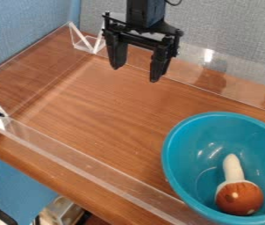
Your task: Remove the mushroom from inside the blue bowl and put it on the table
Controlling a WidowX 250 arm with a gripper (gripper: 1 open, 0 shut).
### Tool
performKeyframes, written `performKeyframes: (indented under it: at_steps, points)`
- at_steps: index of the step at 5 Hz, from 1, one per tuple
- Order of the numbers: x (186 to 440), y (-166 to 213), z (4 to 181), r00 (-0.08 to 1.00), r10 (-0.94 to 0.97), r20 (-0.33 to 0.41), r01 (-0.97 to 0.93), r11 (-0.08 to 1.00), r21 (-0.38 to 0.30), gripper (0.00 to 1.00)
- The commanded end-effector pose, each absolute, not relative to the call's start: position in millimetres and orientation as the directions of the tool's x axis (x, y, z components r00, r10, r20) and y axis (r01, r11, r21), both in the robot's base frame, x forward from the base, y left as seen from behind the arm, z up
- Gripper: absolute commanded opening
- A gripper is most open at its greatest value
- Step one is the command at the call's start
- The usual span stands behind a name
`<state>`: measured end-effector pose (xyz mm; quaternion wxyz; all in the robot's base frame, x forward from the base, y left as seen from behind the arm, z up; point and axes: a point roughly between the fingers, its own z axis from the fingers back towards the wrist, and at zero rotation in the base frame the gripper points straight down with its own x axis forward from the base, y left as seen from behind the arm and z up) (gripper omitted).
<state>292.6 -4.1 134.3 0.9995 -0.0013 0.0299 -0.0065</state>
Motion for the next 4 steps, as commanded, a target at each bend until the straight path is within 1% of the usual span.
performKeyframes:
  at_steps: [1, 2, 3, 4]
  points:
    - [294.5, -10.5, 135.3, 0.997, -0.038, -0.073, 0.038, 0.999, -0.007, 1.0]
    - [292.1, -34.9, 120.7, 0.993, -0.094, -0.07, 0.093, 0.995, -0.019, 1.0]
    - [290.4, -69.2, 106.5, 0.986, -0.157, -0.061, 0.156, 0.987, -0.026, 1.0]
    - [282.1, -94.0, 115.4, 0.979, -0.198, -0.049, 0.196, 0.98, -0.028, 1.0]
